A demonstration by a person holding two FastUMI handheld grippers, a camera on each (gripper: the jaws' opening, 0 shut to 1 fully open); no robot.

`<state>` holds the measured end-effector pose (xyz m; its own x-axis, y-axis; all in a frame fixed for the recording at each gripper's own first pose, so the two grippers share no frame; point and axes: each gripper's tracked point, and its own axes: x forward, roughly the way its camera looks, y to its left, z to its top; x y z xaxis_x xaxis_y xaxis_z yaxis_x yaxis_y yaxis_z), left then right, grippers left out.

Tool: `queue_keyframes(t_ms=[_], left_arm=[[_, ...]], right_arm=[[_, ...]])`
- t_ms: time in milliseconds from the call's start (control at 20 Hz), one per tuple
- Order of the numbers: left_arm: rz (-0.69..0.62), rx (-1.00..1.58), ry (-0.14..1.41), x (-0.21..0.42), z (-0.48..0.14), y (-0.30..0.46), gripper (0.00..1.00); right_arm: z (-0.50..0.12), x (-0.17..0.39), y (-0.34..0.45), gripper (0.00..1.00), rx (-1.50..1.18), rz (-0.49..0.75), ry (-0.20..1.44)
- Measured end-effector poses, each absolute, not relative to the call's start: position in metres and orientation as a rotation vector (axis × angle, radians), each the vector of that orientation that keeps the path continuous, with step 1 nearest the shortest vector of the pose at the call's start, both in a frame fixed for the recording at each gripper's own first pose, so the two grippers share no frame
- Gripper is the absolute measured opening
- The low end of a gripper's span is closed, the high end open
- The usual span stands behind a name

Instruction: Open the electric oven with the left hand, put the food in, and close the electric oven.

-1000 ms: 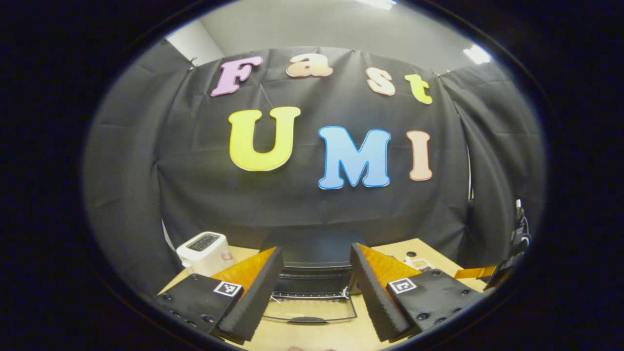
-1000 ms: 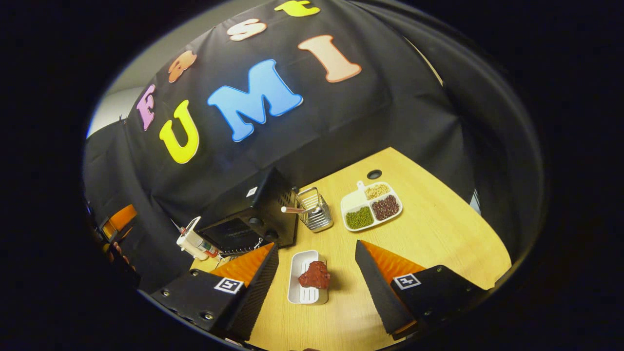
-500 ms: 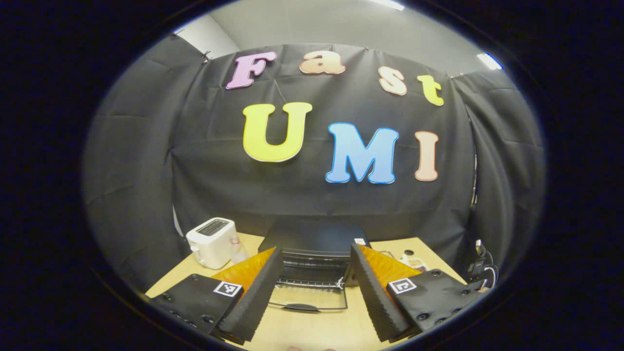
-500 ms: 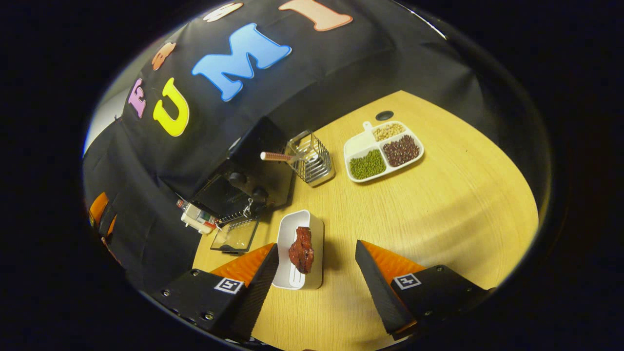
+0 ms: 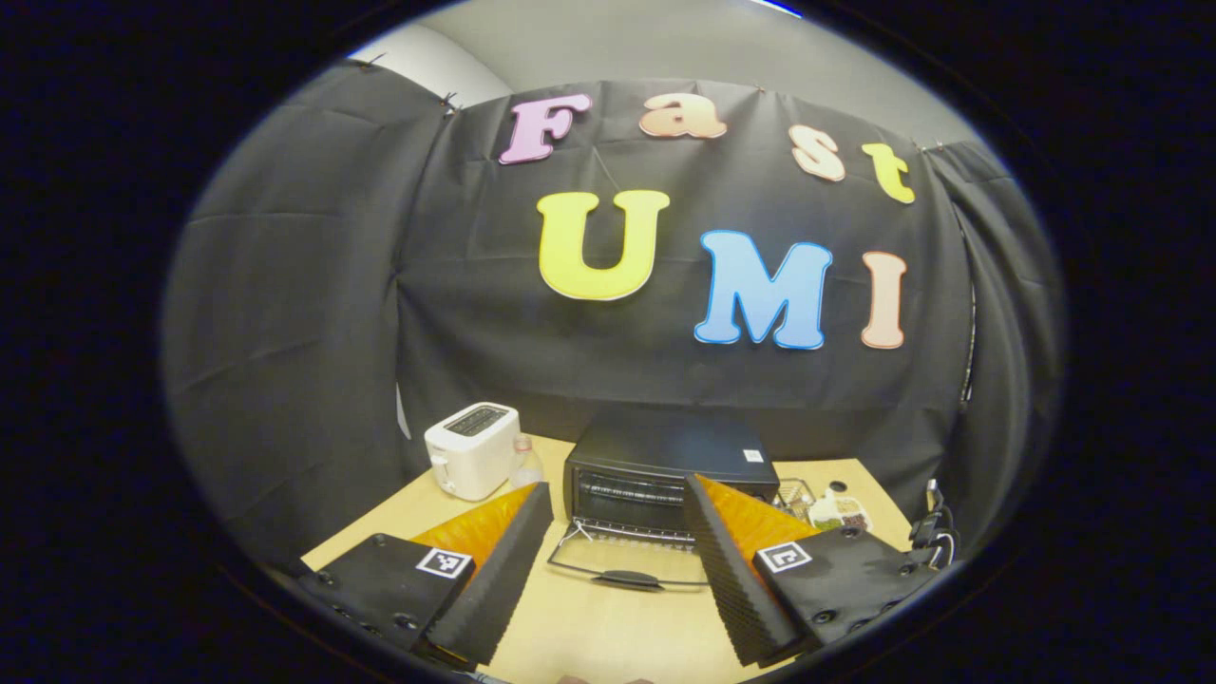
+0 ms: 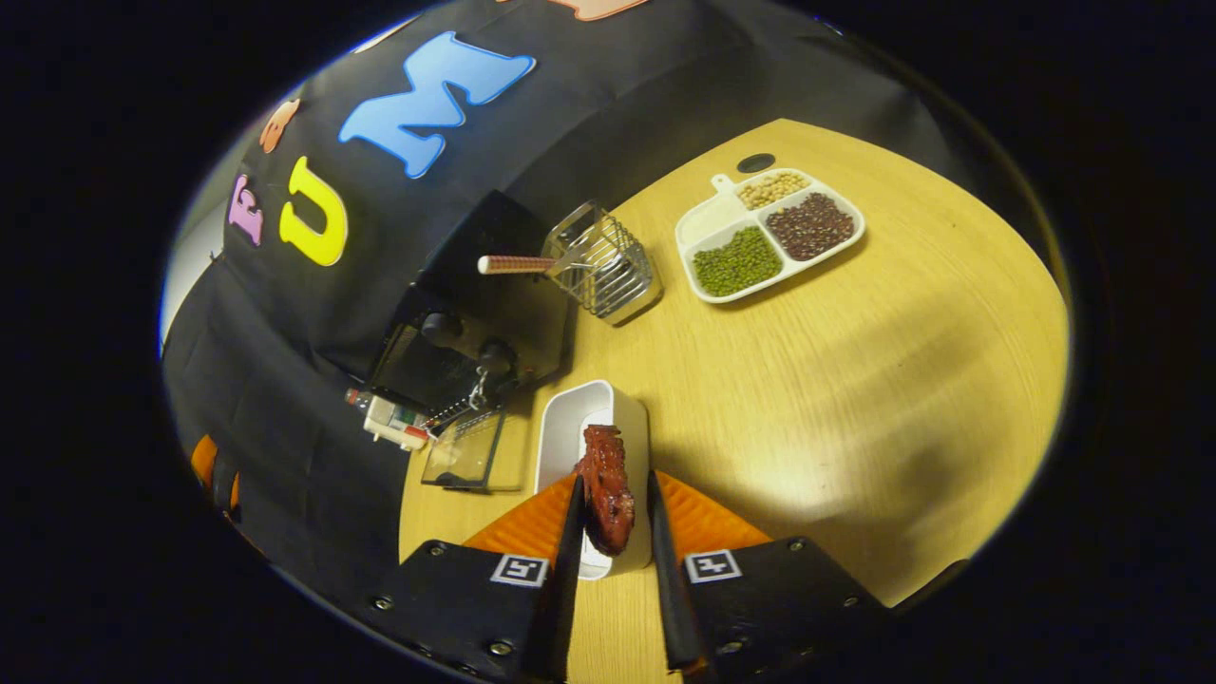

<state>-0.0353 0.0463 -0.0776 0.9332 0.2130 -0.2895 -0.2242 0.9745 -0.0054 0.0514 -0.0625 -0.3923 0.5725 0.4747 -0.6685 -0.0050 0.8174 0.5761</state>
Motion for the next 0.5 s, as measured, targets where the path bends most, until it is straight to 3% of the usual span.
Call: queue_keyframes(t_ms=[50,100,250,500], left_arm=[[0.228,-0.033,0.291,-0.036,-0.076,0.048,0.89],[0.231,-0.027,0.289,-0.036,-0.075,0.05,0.89],[0.226,-0.018,0.267,-0.038,-0.064,0.049,0.98],[0.146,-0.021,0.244,-0.034,-0.057,0.038,0.98]], right_arm=[[-0.385,0.05,-0.068,0.34,0.585,0.3,0.921],[-0.394,0.054,-0.055,0.23,0.598,0.306,0.93],[-0.386,0.052,-0.054,0.12,0.648,0.298,0.923],[-0.356,0.045,-0.057,0.12,0.712,0.301,0.884]])
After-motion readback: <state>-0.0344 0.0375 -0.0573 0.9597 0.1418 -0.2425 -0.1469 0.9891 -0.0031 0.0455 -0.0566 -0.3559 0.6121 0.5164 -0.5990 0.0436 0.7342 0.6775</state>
